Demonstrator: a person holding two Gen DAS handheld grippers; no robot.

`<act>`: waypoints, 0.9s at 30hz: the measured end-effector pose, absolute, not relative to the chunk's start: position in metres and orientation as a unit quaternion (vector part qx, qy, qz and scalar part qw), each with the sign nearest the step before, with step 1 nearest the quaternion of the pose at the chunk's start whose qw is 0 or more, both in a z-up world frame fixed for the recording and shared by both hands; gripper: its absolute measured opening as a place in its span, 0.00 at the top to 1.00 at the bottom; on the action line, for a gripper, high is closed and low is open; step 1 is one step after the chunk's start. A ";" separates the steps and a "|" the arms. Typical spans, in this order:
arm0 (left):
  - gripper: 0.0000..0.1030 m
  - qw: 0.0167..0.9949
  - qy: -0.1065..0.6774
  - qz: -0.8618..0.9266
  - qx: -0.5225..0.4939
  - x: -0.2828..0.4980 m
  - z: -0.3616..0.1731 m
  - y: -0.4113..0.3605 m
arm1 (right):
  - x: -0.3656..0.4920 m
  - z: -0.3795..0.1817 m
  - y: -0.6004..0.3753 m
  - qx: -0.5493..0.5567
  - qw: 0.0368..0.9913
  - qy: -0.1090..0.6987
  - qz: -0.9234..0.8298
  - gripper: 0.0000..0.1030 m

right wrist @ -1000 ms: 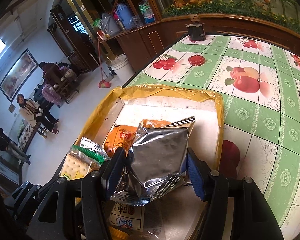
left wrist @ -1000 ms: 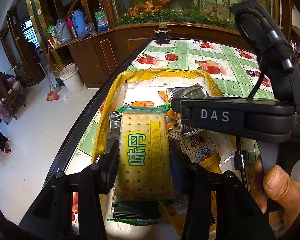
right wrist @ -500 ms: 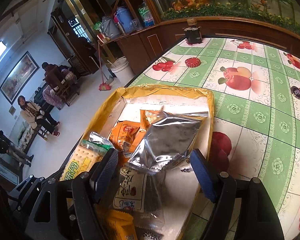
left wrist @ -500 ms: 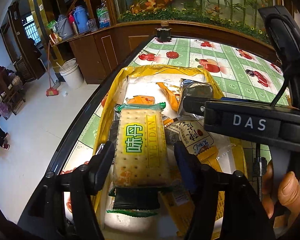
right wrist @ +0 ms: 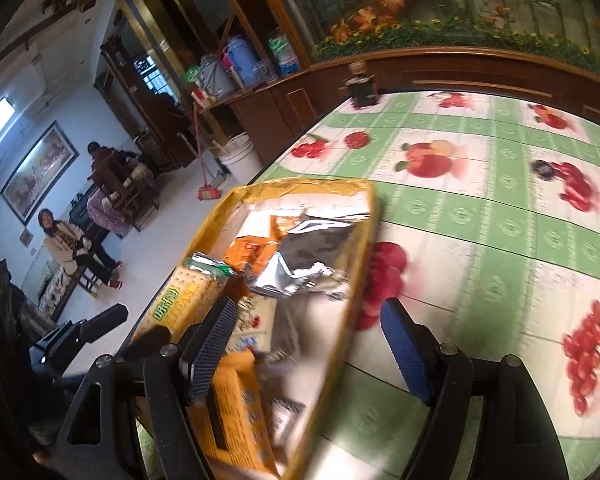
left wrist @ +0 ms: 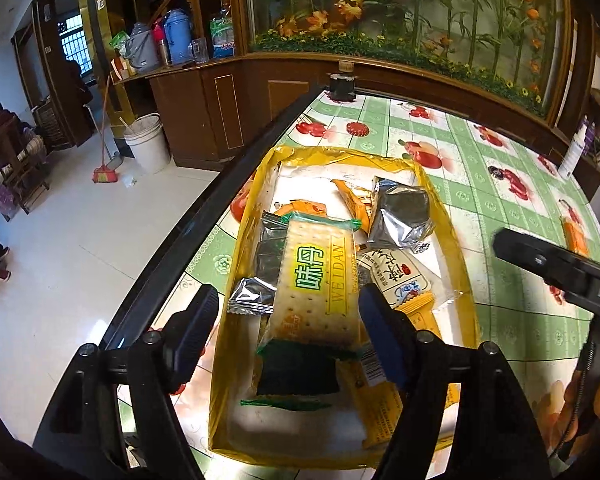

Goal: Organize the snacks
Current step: 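Open right tool to release the silver pouch while left tool releases the cracker pack, then withdraw both open tools up and away from the tray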

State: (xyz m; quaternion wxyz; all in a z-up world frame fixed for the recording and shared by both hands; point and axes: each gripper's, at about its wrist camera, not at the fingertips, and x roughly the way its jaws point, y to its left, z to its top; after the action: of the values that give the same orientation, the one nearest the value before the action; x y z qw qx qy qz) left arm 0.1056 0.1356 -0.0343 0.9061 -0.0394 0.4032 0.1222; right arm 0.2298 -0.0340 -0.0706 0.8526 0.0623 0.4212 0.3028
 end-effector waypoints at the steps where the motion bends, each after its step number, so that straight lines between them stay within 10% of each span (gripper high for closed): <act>1: 0.30 0.907 0.402 0.121 -0.041 0.105 -0.034 0.135 | 0.226 -0.069 -0.044 0.069 0.856 0.417 0.298 0.25; 27: 0.27 0.912 0.393 0.110 -0.046 0.093 -0.071 0.091 | 0.157 -0.059 -0.224 0.174 0.890 0.363 0.215 0.22</act>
State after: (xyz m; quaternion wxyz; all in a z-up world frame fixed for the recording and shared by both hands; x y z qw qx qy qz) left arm 0.0929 0.0912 -0.0707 0.9117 -0.0456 0.3931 0.1103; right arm 0.1574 -0.2239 -0.0588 0.8900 0.1740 0.3627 0.2145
